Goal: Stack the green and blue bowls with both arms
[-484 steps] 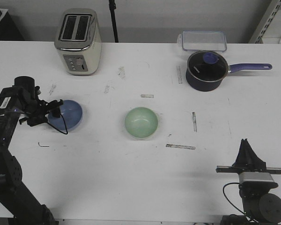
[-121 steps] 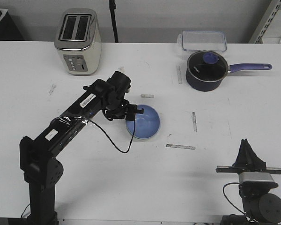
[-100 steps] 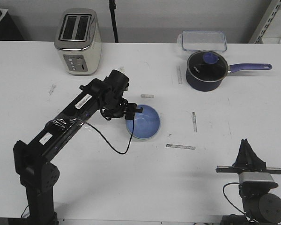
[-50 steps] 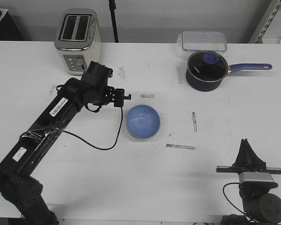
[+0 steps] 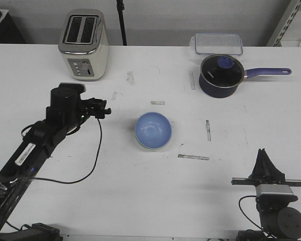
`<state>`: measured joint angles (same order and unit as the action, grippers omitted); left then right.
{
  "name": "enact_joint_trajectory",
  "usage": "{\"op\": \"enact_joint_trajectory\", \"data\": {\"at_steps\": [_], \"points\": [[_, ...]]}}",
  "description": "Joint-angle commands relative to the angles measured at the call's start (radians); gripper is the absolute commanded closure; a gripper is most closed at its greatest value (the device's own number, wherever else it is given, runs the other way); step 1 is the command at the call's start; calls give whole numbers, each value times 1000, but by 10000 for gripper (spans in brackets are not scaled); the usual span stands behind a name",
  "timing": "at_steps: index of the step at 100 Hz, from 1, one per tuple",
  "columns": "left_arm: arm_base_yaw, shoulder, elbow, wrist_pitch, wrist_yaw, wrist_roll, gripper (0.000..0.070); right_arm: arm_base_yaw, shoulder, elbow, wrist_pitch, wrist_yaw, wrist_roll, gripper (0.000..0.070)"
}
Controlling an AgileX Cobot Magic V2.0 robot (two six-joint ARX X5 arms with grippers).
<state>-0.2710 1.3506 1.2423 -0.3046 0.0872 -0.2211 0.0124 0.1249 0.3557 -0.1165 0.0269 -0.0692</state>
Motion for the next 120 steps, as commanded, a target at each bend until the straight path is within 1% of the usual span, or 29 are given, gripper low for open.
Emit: {"op": "enact_joint_trajectory", "data": {"at_steps": [1,4,11,23,26,29,33,41,46,63,91,106,120], "points": [[23,-58,-80,91,1,55,584,2,-2,3,11,0,16,685],[40,-95,-132,135,1,64,625,2,-2,3,11,0,16,685],[79,-172,-230,211,1,82,668,2,-2,3,11,0,16,685],[147,-297,-372,296,-14,116,670,2,-2,3,11,0,16,685],[163,-329,-402,306,-20,140,675,2,-2,3,11,-1,16,685],[178,-362,-430,308,-25,170,700,2,-2,3,11,0,16,685],[197,-407,-465,307,-32,220,700,2,-2,3,11,0,16,685],[228,-487,-520,307,-33,295,700,2,-2,3,11,0,16,685],[243,-528,-548,307,-33,314,700,2,-2,3,11,0,16,685],[282,-687,-652,308,-33,314,700,2,-2,3,11,0,16,685],[300,-907,-805,306,-33,314,699,2,-2,3,11,0,16,685],[300,-970,-818,273,-32,314,699,2,-2,3,11,0,16,685],[300,-1001,-818,284,-32,314,699,2,-2,3,11,0,16,685]]}}
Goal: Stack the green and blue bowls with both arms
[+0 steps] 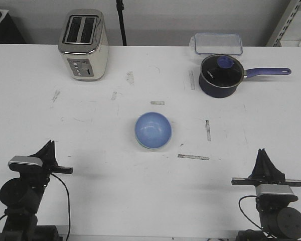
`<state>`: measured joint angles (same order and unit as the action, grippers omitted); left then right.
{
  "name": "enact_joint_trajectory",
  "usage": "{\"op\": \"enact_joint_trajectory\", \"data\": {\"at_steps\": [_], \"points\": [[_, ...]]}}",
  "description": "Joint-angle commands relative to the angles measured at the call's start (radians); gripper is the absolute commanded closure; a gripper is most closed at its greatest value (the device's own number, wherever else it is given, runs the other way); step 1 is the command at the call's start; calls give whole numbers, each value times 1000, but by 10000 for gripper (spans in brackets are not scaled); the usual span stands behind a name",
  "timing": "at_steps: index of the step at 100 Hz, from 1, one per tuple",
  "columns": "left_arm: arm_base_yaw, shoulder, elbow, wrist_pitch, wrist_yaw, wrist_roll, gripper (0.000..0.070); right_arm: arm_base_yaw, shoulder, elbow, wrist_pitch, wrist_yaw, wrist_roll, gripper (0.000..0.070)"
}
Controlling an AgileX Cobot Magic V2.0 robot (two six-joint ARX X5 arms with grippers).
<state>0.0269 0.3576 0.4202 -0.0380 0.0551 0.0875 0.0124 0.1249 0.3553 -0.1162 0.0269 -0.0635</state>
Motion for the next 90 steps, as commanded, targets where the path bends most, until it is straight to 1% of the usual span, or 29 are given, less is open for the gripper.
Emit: {"op": "enact_joint_trajectory", "data": {"at_steps": [1,43,52,58,67,81,90], "points": [[2,-10,5,18,0,5,699,2,-2,3,10,0,11,685],[-18,-70,-13,23,-5,5,699,2,-2,3,10,0,11,685],[-52,-80,-47,58,-15,5,699,2,-2,3,11,0,11,685],[-73,-89,-78,105,-39,6,699,2,-2,3,11,-1,11,685],[-93,-102,-119,171,-46,6,699,2,-2,3,10,0,11,685],[-81,-129,-165,206,-76,6,699,2,-2,3,11,-1,11,685],[-59,-147,-190,207,-79,6,699,2,-2,3,10,0,11,685]]}}
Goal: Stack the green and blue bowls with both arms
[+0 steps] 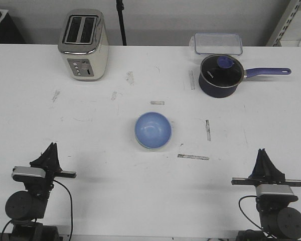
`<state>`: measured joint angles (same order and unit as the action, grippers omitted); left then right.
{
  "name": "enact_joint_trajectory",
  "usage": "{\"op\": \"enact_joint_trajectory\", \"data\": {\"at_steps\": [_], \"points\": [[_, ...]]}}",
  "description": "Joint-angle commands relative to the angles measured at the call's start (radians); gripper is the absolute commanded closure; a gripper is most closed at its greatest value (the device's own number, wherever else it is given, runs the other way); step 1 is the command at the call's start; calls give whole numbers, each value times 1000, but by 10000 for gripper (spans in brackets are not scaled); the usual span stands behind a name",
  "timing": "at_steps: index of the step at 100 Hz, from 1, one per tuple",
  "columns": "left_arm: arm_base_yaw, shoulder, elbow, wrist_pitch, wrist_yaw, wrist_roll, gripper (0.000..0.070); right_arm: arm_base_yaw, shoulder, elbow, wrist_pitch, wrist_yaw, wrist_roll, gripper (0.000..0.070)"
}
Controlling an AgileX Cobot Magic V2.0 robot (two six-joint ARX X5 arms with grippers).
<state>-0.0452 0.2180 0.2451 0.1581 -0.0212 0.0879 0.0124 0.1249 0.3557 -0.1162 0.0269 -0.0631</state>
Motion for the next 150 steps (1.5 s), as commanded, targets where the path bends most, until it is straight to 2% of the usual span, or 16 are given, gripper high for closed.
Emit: {"op": "enact_joint_trajectory", "data": {"at_steps": [1,61,110,150], "points": [[16,-10,-18,11,-2,5,699,2,-2,3,10,0,10,685],[60,-76,-77,20,-9,-3,698,2,-2,3,10,0,10,685],[60,-215,-235,40,-9,-3,698,2,-2,3,11,0,10,685],[60,-215,-233,23,-8,-3,698,2,-2,3,10,0,10,685]]}}
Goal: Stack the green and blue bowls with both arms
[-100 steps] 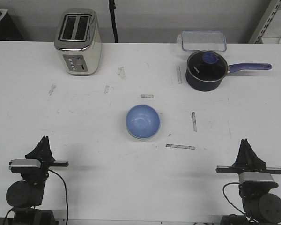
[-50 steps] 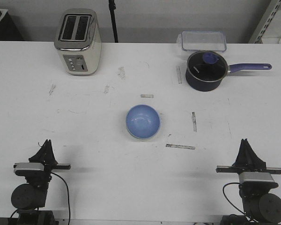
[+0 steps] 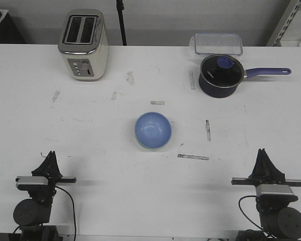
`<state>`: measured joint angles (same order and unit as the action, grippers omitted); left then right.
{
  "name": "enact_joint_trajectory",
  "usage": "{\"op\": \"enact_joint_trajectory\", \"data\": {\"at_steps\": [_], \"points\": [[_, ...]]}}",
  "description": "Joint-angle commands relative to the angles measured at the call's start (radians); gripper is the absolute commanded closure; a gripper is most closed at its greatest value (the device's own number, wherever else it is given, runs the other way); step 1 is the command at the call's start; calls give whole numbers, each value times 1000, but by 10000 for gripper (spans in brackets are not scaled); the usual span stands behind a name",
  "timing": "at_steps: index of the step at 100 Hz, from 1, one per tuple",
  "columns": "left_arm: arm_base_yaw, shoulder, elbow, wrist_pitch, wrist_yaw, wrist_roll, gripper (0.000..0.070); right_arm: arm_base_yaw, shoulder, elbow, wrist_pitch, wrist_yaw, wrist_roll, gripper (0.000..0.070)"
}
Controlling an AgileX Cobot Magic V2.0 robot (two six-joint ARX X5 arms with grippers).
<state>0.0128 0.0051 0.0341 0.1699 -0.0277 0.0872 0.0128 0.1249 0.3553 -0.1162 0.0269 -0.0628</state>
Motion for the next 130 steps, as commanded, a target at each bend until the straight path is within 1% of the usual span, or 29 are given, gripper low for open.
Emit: {"op": "enact_joint_trajectory", "data": {"at_steps": [1,10,15,19,24,70,81,96,105,109,130], "points": [[2,-2,-22,11,-2,-2,698,1,-2,3,10,0,10,685],[2,-2,-22,8,-3,-6,691,1,-2,3,10,-1,10,685],[2,-2,-22,0,-3,-39,679,1,-2,3,10,-1,10,685],[2,-2,-22,-13,-3,-80,657,1,-2,3,10,0,10,685],[2,-2,-22,-18,-3,-97,656,1,-2,3,10,0,10,685],[2,-2,-22,-12,-3,-94,656,1,-2,3,10,-1,10,685],[2,-2,-22,-12,-3,-66,657,1,-2,3,10,0,10,685],[2,-2,-22,-11,-2,-84,657,1,-2,3,10,0,10,685],[2,-2,-22,-10,7,-99,672,1,-2,3,10,0,10,685],[2,-2,-22,-10,8,-99,700,1,-2,3,10,0,10,685],[2,-2,-22,-3,7,-99,700,1,-2,3,10,0,10,685]]}}
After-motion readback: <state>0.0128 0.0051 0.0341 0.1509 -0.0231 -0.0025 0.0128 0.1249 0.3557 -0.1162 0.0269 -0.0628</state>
